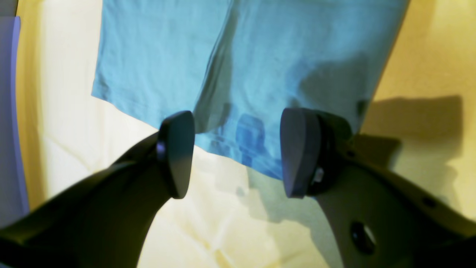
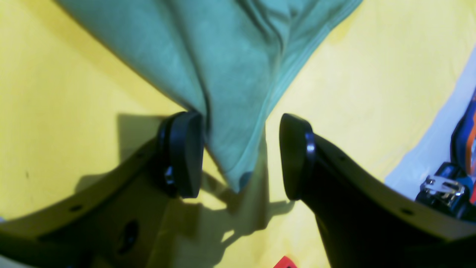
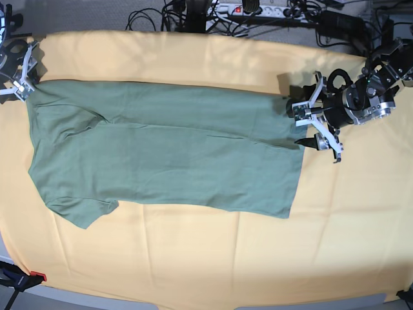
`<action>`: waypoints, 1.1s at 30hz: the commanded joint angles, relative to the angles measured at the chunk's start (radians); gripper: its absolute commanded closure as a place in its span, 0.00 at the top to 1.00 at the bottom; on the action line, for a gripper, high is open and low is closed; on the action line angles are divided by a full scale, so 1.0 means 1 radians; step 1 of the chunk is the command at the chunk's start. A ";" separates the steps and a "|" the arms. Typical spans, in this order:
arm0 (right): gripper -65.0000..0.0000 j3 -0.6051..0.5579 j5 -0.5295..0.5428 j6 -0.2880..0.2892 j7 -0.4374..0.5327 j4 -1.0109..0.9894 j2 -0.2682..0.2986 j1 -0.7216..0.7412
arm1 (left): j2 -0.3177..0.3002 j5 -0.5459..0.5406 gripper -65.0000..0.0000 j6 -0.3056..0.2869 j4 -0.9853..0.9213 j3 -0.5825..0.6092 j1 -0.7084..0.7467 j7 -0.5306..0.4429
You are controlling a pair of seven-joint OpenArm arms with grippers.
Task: Fold the T-shirt properly
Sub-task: 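Drag the shirt with both grippers further toward the robot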
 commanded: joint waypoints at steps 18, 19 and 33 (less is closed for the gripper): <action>0.00 0.010 0.033 -0.048 -0.008 0.008 0.019 -0.003 | -0.039 0.040 0.57 -0.380 0.050 -0.011 -0.008 -0.048; 0.00 0.010 0.033 -0.044 -0.008 0.008 0.020 -0.003 | -0.037 0.061 0.57 -0.380 0.045 -0.011 -0.008 -0.060; 0.17 0.010 0.033 -0.046 -0.007 0.008 0.020 -0.003 | 0.017 0.148 0.57 -0.377 -0.094 -0.002 -0.009 -0.162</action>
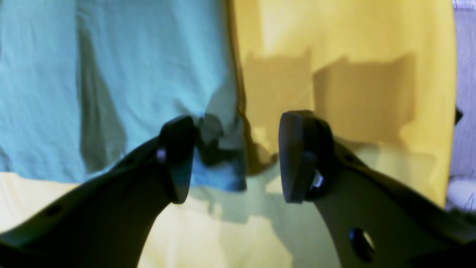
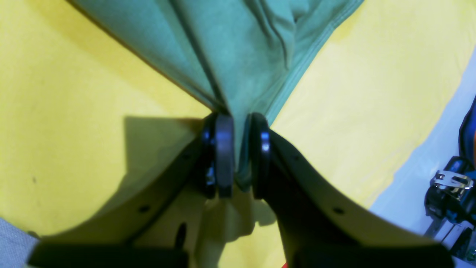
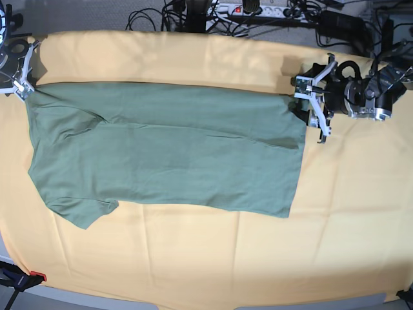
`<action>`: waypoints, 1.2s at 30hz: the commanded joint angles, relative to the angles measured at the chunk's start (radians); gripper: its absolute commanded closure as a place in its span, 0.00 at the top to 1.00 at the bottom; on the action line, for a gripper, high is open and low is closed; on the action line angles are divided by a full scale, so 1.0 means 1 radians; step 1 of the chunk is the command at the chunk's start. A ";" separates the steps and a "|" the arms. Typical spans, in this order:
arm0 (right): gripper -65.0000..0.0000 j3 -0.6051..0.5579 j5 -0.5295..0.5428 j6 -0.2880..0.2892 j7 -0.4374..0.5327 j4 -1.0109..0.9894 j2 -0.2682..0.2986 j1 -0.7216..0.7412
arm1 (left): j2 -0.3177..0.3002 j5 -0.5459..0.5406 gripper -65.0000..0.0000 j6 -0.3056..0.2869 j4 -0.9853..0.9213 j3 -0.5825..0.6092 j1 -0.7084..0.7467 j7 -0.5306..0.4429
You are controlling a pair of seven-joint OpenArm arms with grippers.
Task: Fold the T-shirt properly
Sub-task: 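Drag the shirt with both grippers further toward the robot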
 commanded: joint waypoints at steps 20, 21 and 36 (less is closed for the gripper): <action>0.00 0.011 0.002 -0.062 -0.036 0.059 0.031 0.003 | 0.001 0.034 0.00 0.029 0.030 -0.003 -0.103 0.018; 0.00 0.011 0.002 -0.063 -0.043 0.066 0.031 0.003 | 0.001 0.032 0.00 0.034 0.030 -0.003 -0.110 0.019; 0.05 0.011 0.003 -0.005 -0.048 0.082 0.031 0.002 | 0.001 -0.053 0.43 -0.001 0.029 -0.003 -0.113 0.018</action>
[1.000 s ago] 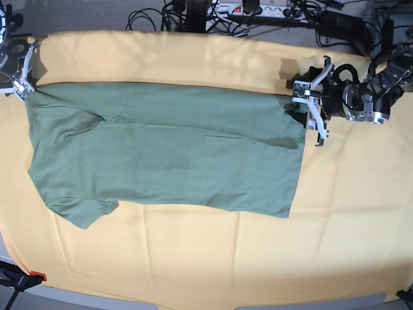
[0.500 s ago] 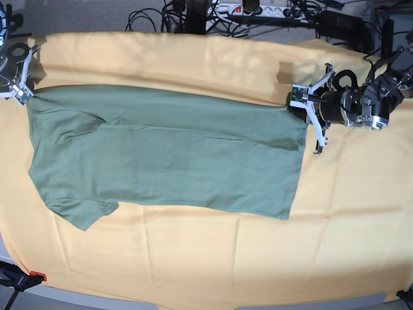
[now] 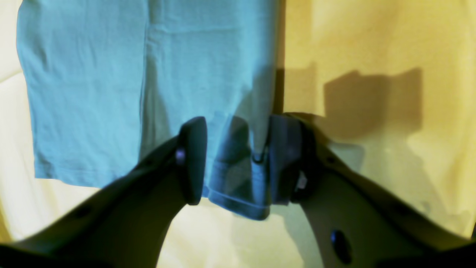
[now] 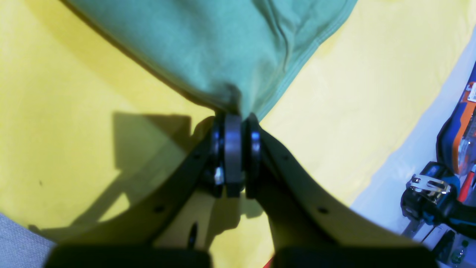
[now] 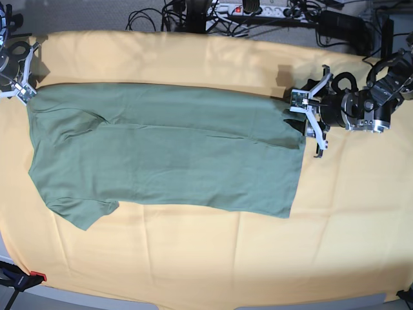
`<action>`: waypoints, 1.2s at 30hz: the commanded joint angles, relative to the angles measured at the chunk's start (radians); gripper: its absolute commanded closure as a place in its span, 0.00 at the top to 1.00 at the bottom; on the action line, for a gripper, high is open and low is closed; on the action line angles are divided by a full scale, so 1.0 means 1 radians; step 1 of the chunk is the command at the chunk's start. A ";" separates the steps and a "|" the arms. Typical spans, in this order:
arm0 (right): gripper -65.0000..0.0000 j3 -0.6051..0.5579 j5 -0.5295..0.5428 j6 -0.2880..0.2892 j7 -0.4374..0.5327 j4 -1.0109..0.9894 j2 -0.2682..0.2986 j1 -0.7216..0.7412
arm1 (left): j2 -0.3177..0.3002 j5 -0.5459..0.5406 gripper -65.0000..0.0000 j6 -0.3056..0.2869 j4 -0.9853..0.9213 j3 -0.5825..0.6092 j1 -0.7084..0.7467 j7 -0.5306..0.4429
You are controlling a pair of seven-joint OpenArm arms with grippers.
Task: Fold the T-shirt properly
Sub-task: 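Drag the shirt with both grippers further toward the robot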
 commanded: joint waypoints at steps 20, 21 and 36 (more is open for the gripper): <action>0.00 0.011 0.051 -0.013 -0.038 0.014 0.023 0.003 | -0.019 0.032 0.00 0.010 -0.032 -0.013 0.007 -0.014; 0.00 0.011 0.051 -0.018 -0.037 0.014 0.023 0.003 | -0.019 0.032 0.00 0.010 -0.028 -0.013 0.007 -0.014; 0.00 0.011 0.055 0.077 -0.092 0.021 0.173 -0.119 | -0.137 -0.032 0.00 0.010 0.073 -0.013 0.003 -0.014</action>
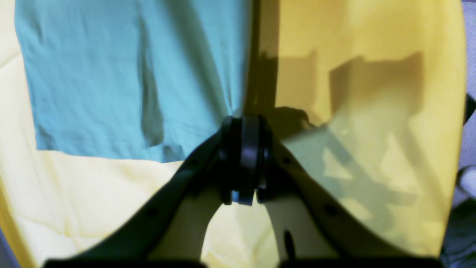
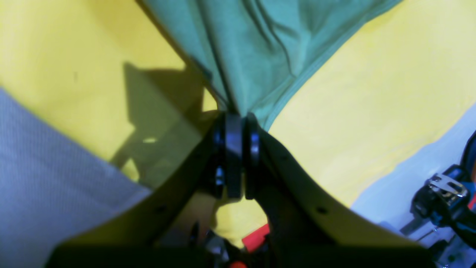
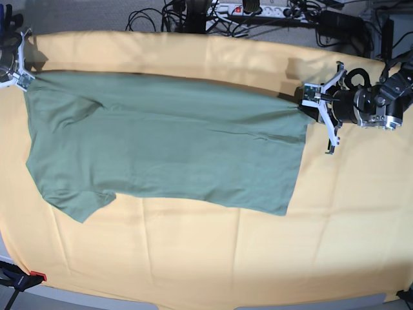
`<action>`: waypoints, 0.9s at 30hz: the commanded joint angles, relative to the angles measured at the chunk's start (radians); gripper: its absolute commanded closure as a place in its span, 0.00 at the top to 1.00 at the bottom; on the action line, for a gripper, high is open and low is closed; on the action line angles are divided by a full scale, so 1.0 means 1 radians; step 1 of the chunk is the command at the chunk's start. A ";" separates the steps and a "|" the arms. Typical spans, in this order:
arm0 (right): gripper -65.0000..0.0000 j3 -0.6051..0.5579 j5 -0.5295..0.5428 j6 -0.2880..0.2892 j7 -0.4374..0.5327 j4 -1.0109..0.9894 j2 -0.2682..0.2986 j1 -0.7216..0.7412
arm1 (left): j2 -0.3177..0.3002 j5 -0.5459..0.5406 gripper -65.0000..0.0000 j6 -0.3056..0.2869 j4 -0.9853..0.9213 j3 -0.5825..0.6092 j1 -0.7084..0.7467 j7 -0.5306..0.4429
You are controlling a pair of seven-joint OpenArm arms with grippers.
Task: Fold the T-shirt properly
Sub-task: 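Drag the shirt with both grippers further toward the robot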
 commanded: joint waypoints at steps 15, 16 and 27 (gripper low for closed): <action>0.00 0.013 -0.016 0.026 -0.098 0.141 0.074 -0.190 | -0.205 -0.065 0.00 0.009 0.168 -0.013 0.148 -0.006; 0.00 0.013 -0.015 0.026 -0.106 0.141 0.074 -0.198 | -0.208 -0.064 0.00 0.009 0.168 -0.013 0.167 -0.006; 0.00 0.013 -0.015 0.030 -0.165 0.141 0.074 -0.274 | -0.210 -0.062 0.00 0.009 0.177 -0.013 0.235 -0.006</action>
